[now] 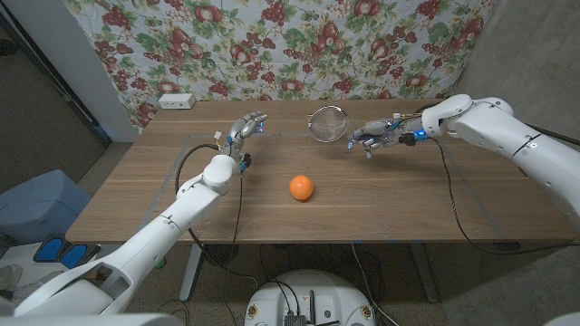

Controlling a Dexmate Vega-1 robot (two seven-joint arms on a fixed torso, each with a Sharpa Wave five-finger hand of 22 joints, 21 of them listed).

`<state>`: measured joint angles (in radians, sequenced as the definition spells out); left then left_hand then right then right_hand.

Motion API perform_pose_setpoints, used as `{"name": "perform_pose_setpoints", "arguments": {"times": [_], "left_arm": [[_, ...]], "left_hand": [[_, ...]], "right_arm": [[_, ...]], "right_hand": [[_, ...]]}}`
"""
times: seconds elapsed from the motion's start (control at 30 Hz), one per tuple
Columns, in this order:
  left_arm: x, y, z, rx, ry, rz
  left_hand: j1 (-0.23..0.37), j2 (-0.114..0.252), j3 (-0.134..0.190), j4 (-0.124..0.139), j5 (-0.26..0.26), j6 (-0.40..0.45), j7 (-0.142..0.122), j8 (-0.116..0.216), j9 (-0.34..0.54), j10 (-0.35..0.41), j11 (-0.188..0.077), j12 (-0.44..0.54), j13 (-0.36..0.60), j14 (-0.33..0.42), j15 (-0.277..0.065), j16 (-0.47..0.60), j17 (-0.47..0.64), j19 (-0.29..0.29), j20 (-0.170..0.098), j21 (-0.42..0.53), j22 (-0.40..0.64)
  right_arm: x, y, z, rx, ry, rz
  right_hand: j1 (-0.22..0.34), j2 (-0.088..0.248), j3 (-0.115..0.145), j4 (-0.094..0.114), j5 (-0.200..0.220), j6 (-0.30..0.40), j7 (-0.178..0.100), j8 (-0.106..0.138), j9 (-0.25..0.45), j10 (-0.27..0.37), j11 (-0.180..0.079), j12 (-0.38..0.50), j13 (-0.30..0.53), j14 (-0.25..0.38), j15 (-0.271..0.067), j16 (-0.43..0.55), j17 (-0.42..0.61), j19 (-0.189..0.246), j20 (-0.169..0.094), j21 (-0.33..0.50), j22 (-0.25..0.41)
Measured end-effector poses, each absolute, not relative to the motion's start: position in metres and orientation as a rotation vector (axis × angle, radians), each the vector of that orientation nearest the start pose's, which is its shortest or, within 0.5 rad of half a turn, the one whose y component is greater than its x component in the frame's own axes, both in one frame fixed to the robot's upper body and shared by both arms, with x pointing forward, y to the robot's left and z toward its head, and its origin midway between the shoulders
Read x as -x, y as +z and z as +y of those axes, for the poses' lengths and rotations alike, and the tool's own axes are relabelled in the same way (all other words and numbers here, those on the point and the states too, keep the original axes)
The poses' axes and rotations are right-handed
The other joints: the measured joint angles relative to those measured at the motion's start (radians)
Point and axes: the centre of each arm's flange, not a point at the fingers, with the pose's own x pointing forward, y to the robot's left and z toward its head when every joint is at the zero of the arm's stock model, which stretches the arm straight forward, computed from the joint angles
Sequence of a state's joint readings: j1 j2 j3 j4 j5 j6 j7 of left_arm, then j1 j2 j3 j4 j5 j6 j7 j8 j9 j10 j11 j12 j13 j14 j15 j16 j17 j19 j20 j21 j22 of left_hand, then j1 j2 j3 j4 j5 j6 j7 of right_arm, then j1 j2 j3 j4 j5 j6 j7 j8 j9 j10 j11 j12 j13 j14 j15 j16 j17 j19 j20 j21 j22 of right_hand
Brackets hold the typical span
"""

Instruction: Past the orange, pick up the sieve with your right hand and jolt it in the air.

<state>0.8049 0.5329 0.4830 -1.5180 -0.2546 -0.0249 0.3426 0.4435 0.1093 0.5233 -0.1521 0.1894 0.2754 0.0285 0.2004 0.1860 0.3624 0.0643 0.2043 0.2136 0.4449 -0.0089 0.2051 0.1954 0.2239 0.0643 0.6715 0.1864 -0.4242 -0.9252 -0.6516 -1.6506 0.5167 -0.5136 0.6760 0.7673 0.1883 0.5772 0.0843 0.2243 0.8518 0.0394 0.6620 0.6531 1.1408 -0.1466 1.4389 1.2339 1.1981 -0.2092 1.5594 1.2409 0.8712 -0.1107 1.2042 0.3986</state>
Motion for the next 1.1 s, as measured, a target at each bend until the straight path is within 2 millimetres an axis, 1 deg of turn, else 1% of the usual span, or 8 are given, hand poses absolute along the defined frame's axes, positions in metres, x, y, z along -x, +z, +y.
{"name": "perform_pose_setpoints", "arguments": {"times": [0.33, 0.4, 0.73, 0.77, 0.87, 1.0, 1.03, 1.1], "left_arm": [[-0.642, 0.008, 0.234, -0.326, 0.024, -0.596], [-0.643, 0.008, 0.234, -0.326, 0.023, -0.596], [-0.645, 0.009, 0.235, -0.326, 0.019, -0.592], [-0.645, 0.009, 0.234, -0.326, 0.019, -0.592], [-0.645, 0.009, 0.235, -0.326, 0.019, -0.594], [-0.645, 0.01, 0.235, -0.325, 0.018, -0.597], [-0.645, 0.01, 0.235, -0.324, 0.018, -0.597], [-0.645, 0.01, 0.235, -0.323, 0.017, -0.599]], "left_hand": [[0.0, 0.0, 0.004, -0.004, 0.0, 0.007, 0.007, 0.0, 0.0, 0.0, 0.0, 0.0, 0.0, 0.0, 0.0, 0.0, 0.0, 0.0, 0.0, -0.006, 0.0], [0.0, 0.0, 0.004, -0.004, 0.0, 0.007, 0.007, 0.0, 0.0, 0.0, 0.0, 0.0, 0.0, 0.0, 0.0, 0.0, -0.002, -0.001, 0.001, -0.006, 0.0], [0.0, 0.0, 0.004, -0.004, 0.0, 0.007, 0.007, 0.0, 0.0, 0.0, 0.0, 0.0, 0.0, -0.004, 0.004, 0.0, -0.005, -0.004, 0.004, -0.006, 0.0], [0.0, 0.0, 0.004, -0.004, 0.0, 0.007, 0.007, 0.0, 0.0, 0.0, 0.0, 0.0, 0.0, -0.004, 0.004, 0.0, -0.005, -0.004, 0.004, -0.006, 0.0], [0.0, 0.0, 0.006, -0.006, 0.0, 0.007, 0.007, 0.0, 0.0, 0.0, 0.0, 0.0, 0.0, -0.004, 0.004, 0.0, -0.005, -0.004, 0.004, -0.006, 0.0], [-0.008, 0.0, 0.008, -0.008, 0.0, 0.007, 0.007, 0.0, 0.0, 0.0, 0.0, 0.0, -0.005, -0.004, 0.004, 0.0, -0.005, -0.004, 0.004, -0.006, 0.0], [-0.008, 0.0, 0.008, -0.008, 0.0, 0.007, 0.007, 0.0, 0.0, 0.0, 0.0, 0.0, -0.005, -0.004, 0.004, 0.0, -0.005, -0.004, 0.004, -0.006, 0.0], [-0.008, 0.0, 0.008, -0.008, 0.0, 0.007, 0.007, 0.0, 0.0, 0.0, 0.0, 0.0, -0.005, -0.004, 0.004, 0.0, -0.005, -0.004, 0.004, -0.006, 0.0]], "right_arm": [[-0.606, 0.074, -0.262, 0.708, 0.737, -0.002], [-0.606, 0.074, -0.263, 0.705, 0.735, -0.005], [-0.603, 0.078, -0.267, 0.662, 0.717, -0.085], [-0.603, 0.077, -0.269, 0.656, 0.715, -0.085], [-0.601, 0.08, -0.269, 0.631, 0.711, -0.136], [-0.601, 0.074, -0.276, 0.613, 0.703, -0.132], [-0.597, 0.082, -0.272, 0.585, 0.713, -0.2], [-0.598, 0.08, -0.276, 0.575, 0.707, -0.198]], "right_hand": [[0.0, 0.0, 0.0, 0.0, -0.007, 0.0, 0.0, 0.0, -0.005, 0.0, 0.0, 0.008, 0.0, -0.002, -0.001, 0.0, 0.0, 0.0, 0.0, 0.008, -0.005], [0.0, 0.0, 0.0, 0.0, -0.007, 0.0, 0.0, 0.0, -0.009, 0.0, 0.0, 0.008, 0.0, -0.002, -0.001, 0.0, 0.0, -0.004, -0.004, 0.009, -0.009], [0.0, 0.0, 0.003, -0.003, -0.007, 0.0, 0.0, 0.0, -0.009, -0.004, 0.004, 0.016, 0.0, -0.001, -0.001, 0.0, 0.0, -0.004, -0.004, 0.017, -0.014], [0.0, 0.0, 0.003, -0.003, -0.007, 0.0, 0.0, 0.0, -0.009, -0.004, 0.004, 0.021, 0.0, -0.001, -0.001, 0.0, 0.0, -0.004, -0.004, 0.017, -0.014], [0.0, 0.0, 0.003, -0.003, -0.007, 0.0, 0.0, 0.0, -0.009, -0.004, 0.004, 0.023, 0.0, -0.001, -0.001, 0.0, 0.0, -0.009, 0.002, 0.02, -0.018], [0.0, 0.0, 0.003, -0.003, -0.007, 0.0, 0.0, 0.0, -0.009, -0.004, 0.004, 0.027, 0.0, -0.001, -0.001, 0.0, 0.0, -0.009, 0.002, 0.023, -0.018], [0.0, 0.0, 0.003, -0.003, -0.007, 0.0, 0.0, 0.0, -0.009, -0.003, 0.004, 0.03, 0.0, -0.001, -0.001, 0.0, 0.0, -0.009, 0.002, 0.024, -0.018], [0.0, 0.0, 0.003, -0.003, -0.007, 0.0, 0.0, 0.0, -0.009, -0.003, 0.004, 0.03, 0.0, -0.001, -0.001, 0.0, 0.0, -0.009, 0.002, 0.024, -0.02]]}}
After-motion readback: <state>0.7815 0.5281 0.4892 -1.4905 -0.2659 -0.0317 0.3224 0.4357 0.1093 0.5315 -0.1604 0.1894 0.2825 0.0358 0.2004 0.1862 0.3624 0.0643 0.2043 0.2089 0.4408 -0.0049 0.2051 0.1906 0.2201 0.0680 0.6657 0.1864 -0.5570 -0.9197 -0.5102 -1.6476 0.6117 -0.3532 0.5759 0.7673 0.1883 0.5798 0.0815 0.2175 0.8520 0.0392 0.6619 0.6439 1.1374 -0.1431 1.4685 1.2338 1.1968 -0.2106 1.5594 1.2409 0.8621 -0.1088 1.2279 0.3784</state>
